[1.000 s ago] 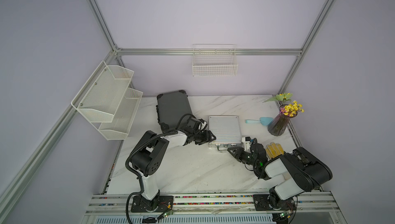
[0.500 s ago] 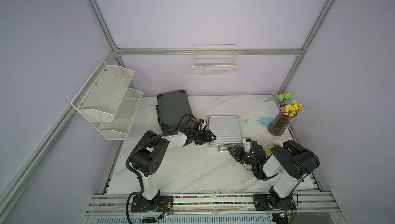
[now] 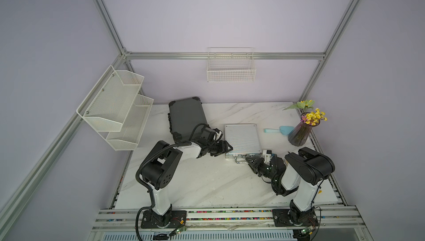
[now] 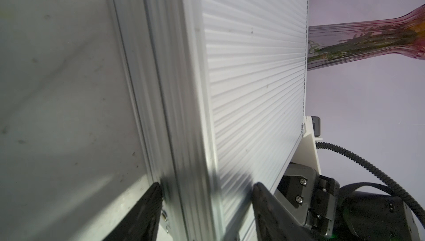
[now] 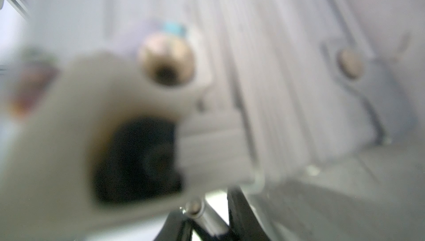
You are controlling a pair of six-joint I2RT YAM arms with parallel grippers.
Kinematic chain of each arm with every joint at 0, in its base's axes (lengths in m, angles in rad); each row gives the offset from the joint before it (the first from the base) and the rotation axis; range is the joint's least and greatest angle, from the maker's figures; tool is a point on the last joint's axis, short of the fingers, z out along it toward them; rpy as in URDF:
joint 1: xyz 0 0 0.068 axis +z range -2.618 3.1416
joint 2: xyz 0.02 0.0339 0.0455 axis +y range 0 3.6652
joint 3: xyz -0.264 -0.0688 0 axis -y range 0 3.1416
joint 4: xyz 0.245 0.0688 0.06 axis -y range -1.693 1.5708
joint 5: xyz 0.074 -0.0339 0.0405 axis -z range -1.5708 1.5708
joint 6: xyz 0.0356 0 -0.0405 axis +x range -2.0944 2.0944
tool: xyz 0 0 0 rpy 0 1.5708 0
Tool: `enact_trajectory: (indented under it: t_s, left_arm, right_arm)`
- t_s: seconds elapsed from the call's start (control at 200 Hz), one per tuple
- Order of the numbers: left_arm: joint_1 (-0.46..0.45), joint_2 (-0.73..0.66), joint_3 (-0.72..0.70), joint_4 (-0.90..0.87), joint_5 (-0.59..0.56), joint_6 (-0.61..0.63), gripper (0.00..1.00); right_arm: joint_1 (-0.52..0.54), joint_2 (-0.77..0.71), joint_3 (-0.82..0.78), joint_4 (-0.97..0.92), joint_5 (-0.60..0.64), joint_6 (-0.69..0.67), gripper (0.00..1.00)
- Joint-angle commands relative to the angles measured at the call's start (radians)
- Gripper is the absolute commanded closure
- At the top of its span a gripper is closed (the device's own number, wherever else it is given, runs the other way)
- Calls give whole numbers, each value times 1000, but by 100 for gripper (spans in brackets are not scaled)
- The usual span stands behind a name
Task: Open the poker set cases
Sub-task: Pick up the poker set case from the center of the board.
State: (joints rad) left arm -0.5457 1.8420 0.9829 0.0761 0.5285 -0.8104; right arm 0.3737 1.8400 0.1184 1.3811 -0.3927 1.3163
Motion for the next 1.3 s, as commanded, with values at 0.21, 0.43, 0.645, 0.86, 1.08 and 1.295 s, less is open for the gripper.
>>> enact_trajectory:
  t_s: [0.21,0.43,0.645,0.86,1.08,1.295]
  left_arm:
    - [-11,-24,-42,-2,8,-4,38]
    - [-11,-73,-17,-55,-10,31,37]
    - [-15,-175,55,-209,-71,167,36]
    - [-48,-329,142,-332,-179,399,32]
    - [-195,-475,150,-340,-335,755,27]
    - [-309,-515,104,-337,-335,980,27]
  right_arm:
    - [7,-15,-4,74,19,90,84]
    - [7,-81,-25,-6,9,150,100]
    - [6,-405,-14,-366,16,195,100]
    - [4,-906,154,-1187,82,139,100]
    - [-1,-885,74,-1060,-8,300,100]
    - [-1,-846,105,-1027,-13,307,100]
